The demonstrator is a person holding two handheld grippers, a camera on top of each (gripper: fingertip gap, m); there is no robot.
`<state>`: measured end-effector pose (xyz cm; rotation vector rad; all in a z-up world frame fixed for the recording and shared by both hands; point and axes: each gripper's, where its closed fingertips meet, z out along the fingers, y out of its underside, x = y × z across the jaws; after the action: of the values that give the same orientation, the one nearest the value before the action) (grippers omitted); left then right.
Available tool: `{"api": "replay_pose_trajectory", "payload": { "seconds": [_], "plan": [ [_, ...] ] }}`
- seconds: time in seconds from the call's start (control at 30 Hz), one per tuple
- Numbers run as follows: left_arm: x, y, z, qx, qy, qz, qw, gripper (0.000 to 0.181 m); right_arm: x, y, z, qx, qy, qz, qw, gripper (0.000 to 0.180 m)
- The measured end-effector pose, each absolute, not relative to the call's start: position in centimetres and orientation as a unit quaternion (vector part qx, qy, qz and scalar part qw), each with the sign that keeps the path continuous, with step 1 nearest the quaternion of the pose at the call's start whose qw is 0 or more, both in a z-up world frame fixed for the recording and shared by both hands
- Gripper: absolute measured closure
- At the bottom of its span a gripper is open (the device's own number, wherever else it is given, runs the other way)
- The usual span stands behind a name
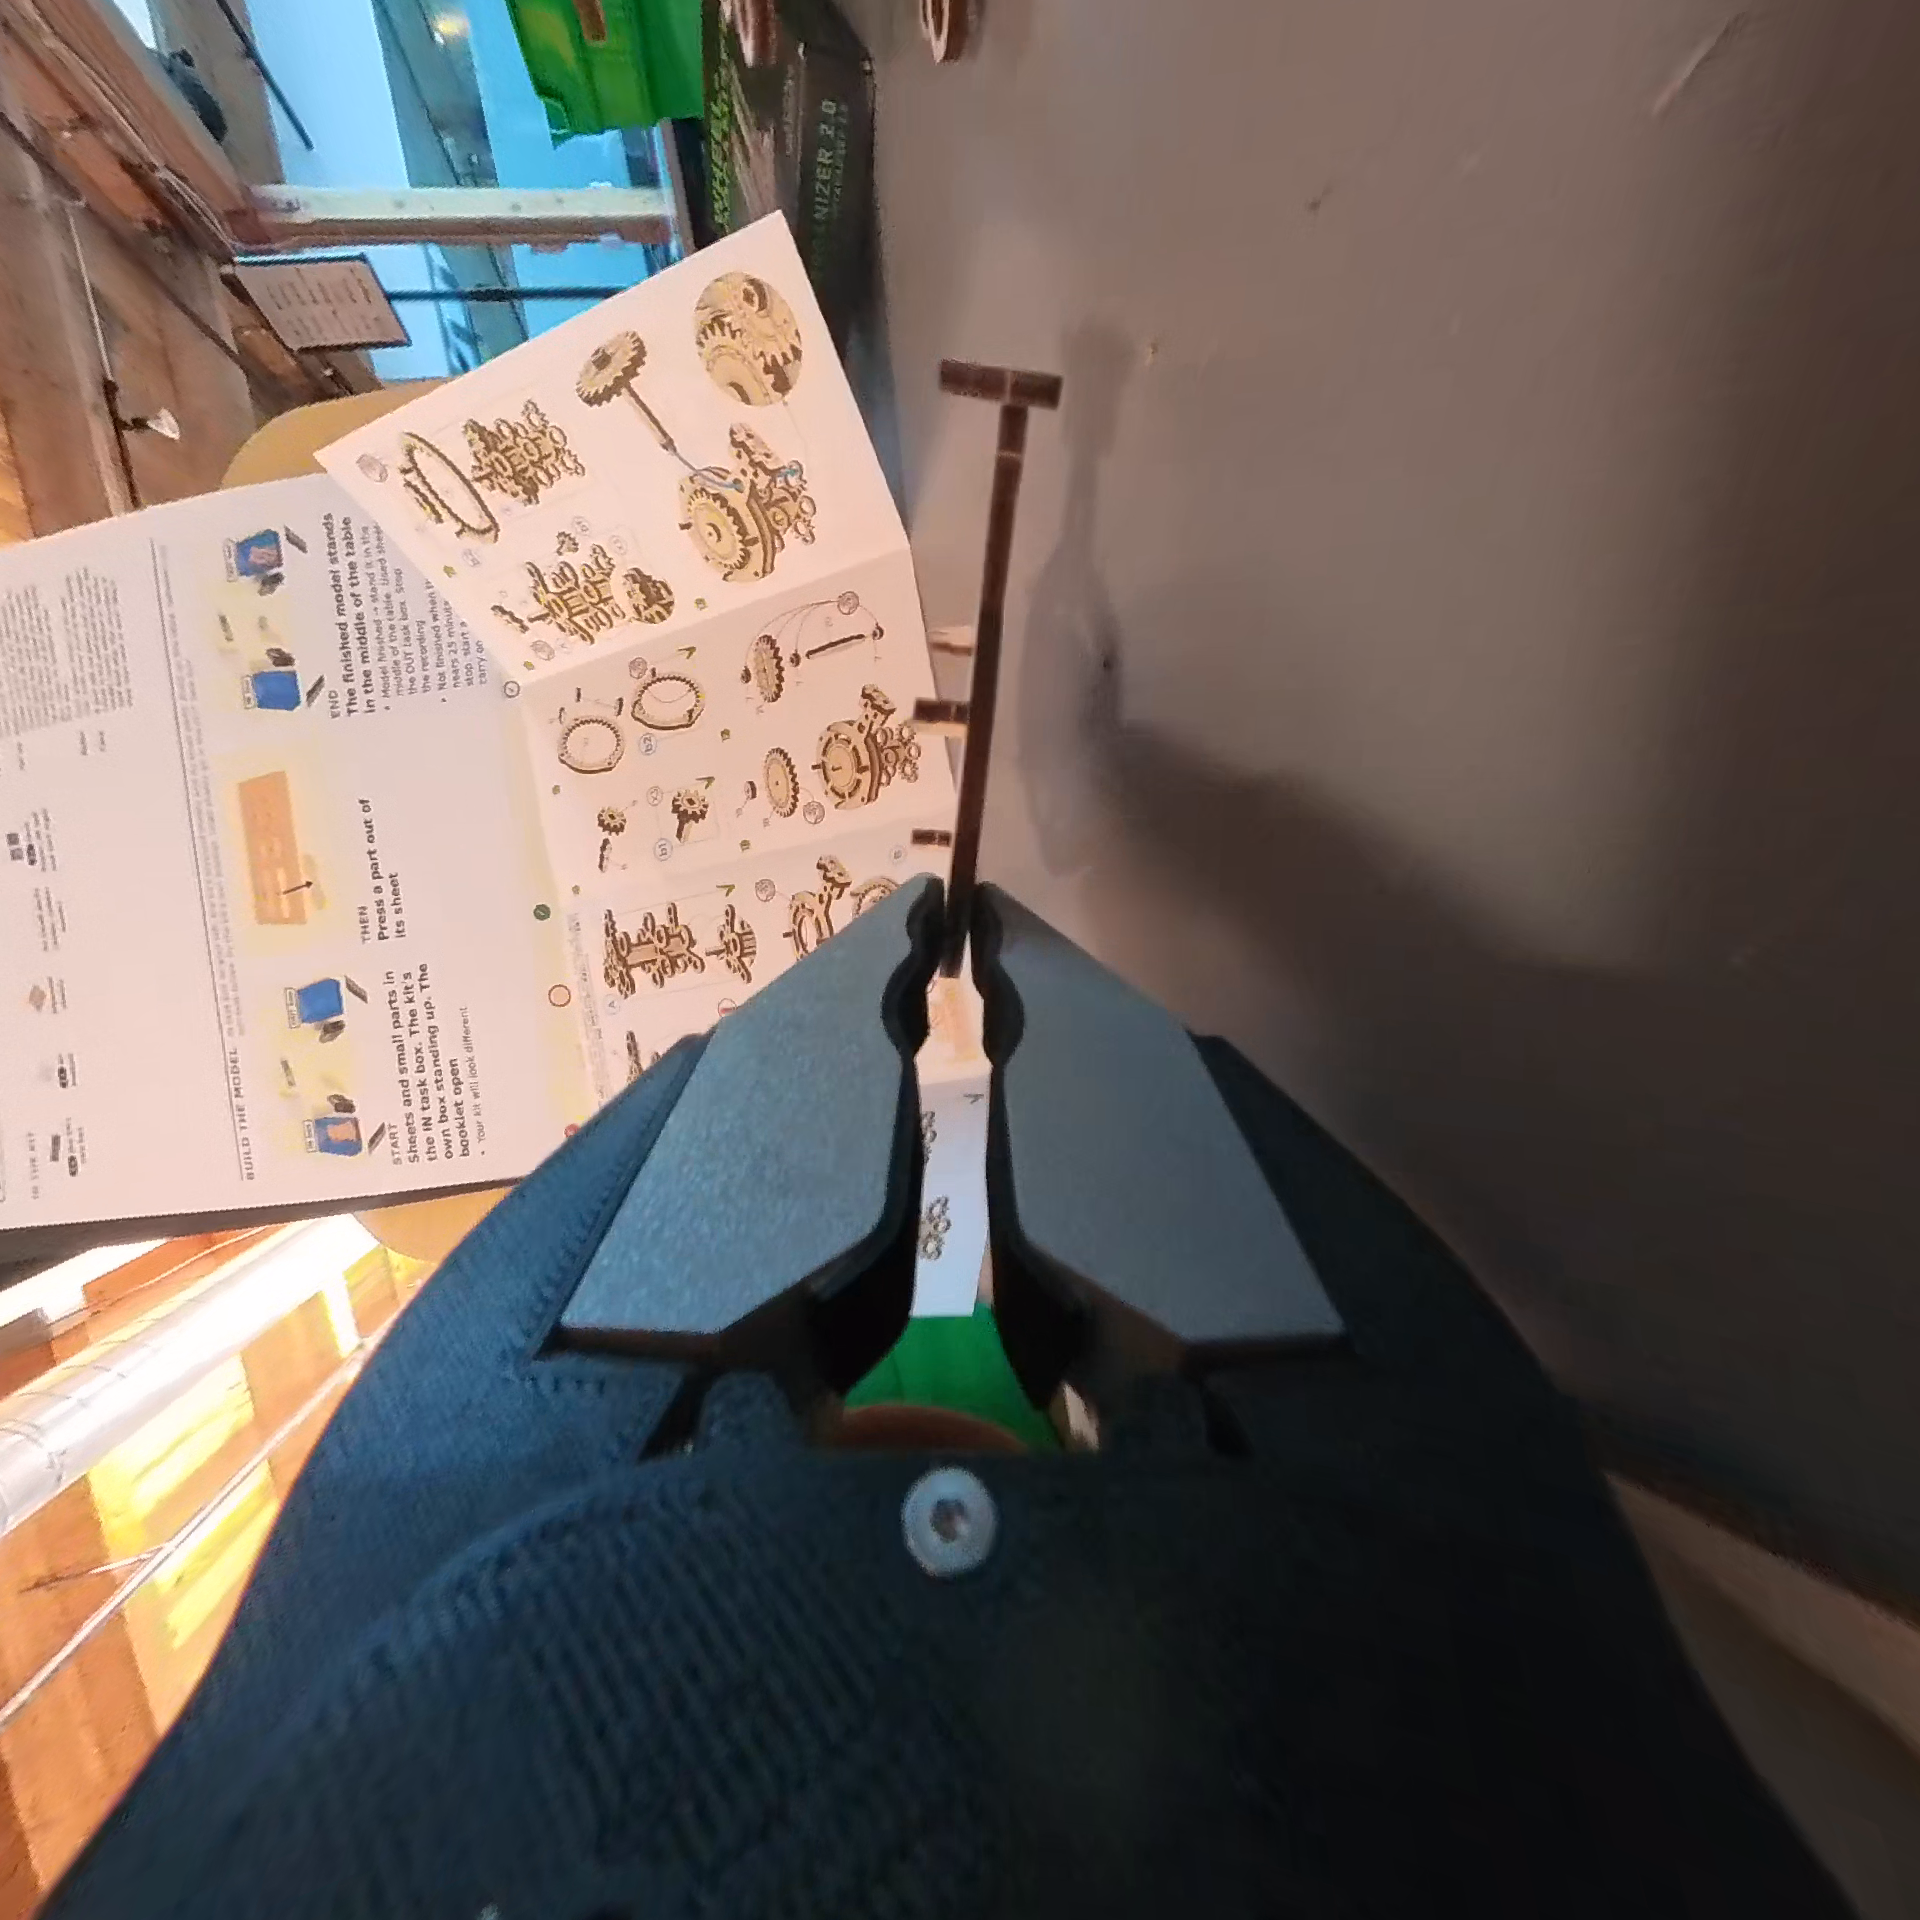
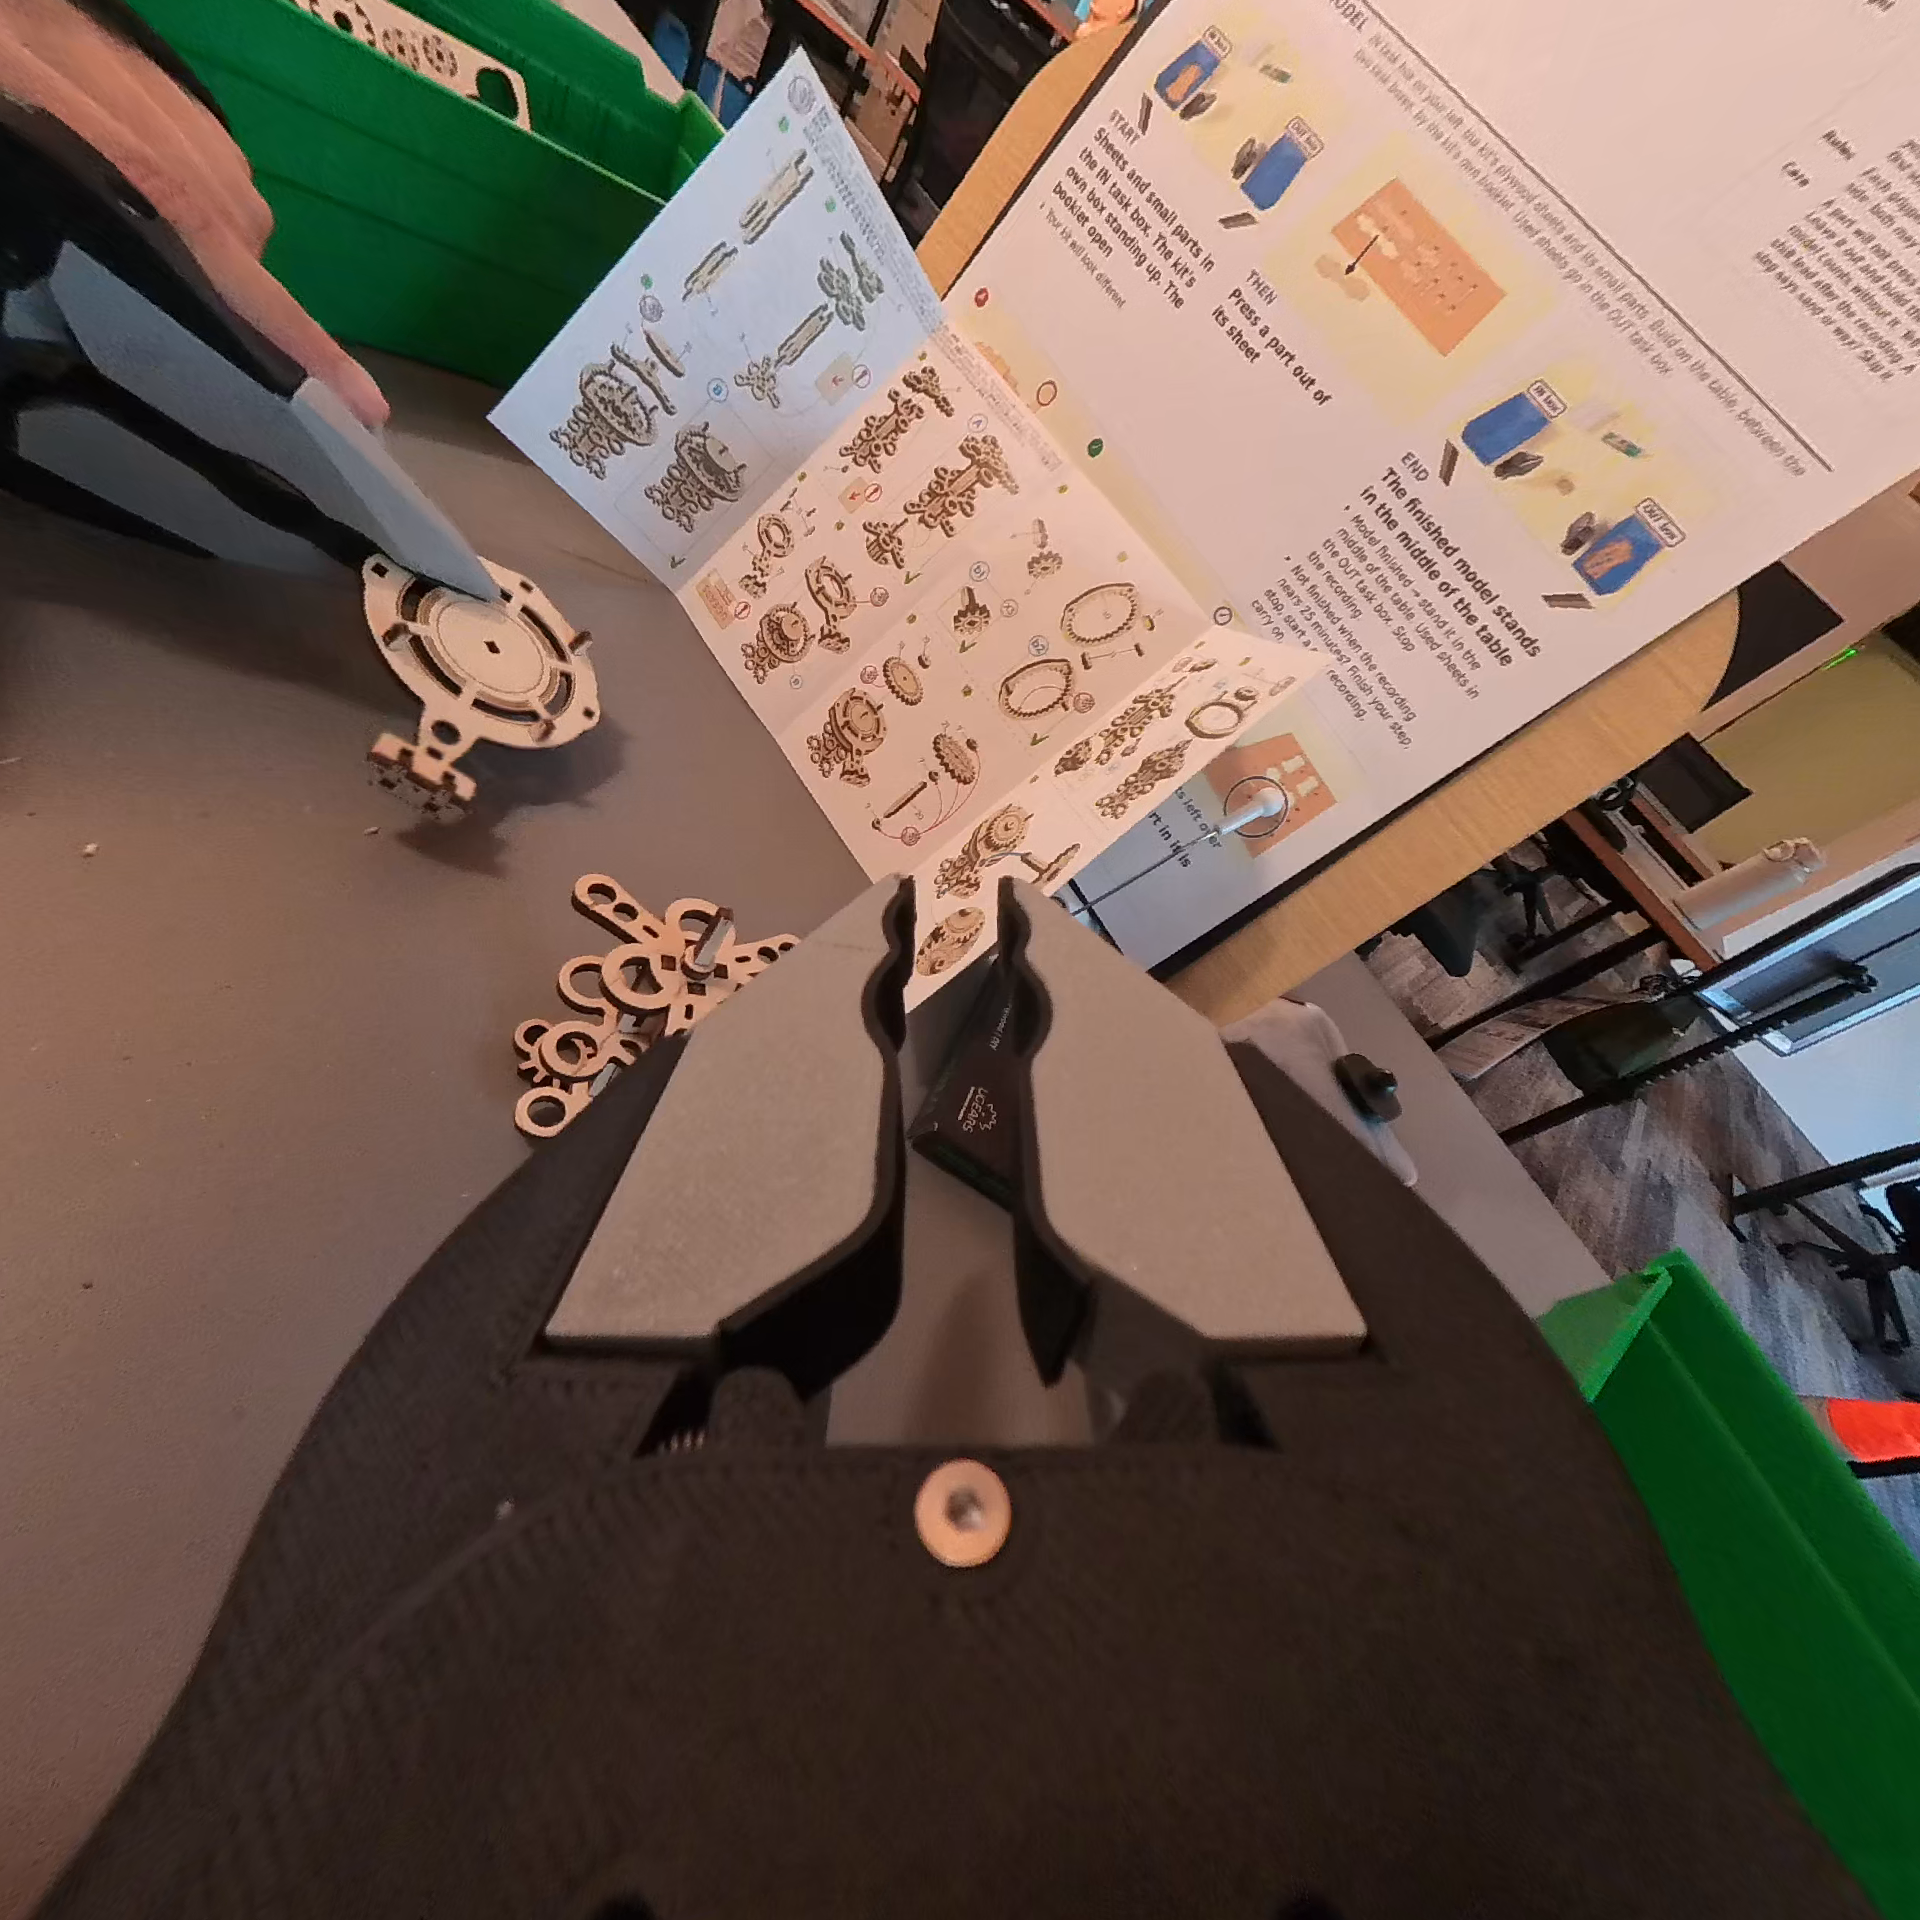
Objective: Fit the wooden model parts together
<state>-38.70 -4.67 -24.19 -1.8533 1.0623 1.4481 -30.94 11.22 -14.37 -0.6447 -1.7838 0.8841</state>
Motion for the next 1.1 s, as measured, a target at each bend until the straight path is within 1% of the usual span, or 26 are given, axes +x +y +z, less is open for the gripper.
{"api": "replay_pose_trajectory", "payload": {
  "seconds": [0.17,0.4,0.6,0.93,1.0,1.07,1.1],
  "plan": [
    [-38.7,-4.6,-24.3,-0.692,0.396,0.536,0.277,0.179,-31.0,11.2,-14.5,-0.268,-0.739,0.365,0.500,0.168],
    [-38.3,-4.6,-24.0,-0.708,0.379,0.507,0.313,0.181,-31.0,11.2,-14.5,-0.268,-0.739,0.365,0.499,0.168],
    [-37.1,-4.4,-22.4,-0.714,0.347,0.449,0.410,0.180,-31.0,11.2,-14.5,-0.267,-0.739,0.365,0.500,0.168],
    [-36.5,-4.4,-21.9,-0.713,0.340,0.436,0.431,0.180,-30.9,11.0,-14.6,-0.264,-0.741,0.365,0.498,0.168],
    [-35.8,-4.2,-21.3,-0.731,0.307,0.380,0.476,0.181,-30.9,11.0,-14.5,-0.264,-0.740,0.366,0.498,0.168],
    [-34.8,-3.9,-19.9,-0.754,0.239,0.275,0.546,0.181,-30.9,11.0,-14.5,-0.265,-0.739,0.367,0.499,0.168],
    [-34.2,-3.8,-18.9,-0.764,0.193,0.197,0.584,0.181,-30.9,11.0,-14.5,-0.266,-0.739,0.366,0.499,0.168]
  ]
}}
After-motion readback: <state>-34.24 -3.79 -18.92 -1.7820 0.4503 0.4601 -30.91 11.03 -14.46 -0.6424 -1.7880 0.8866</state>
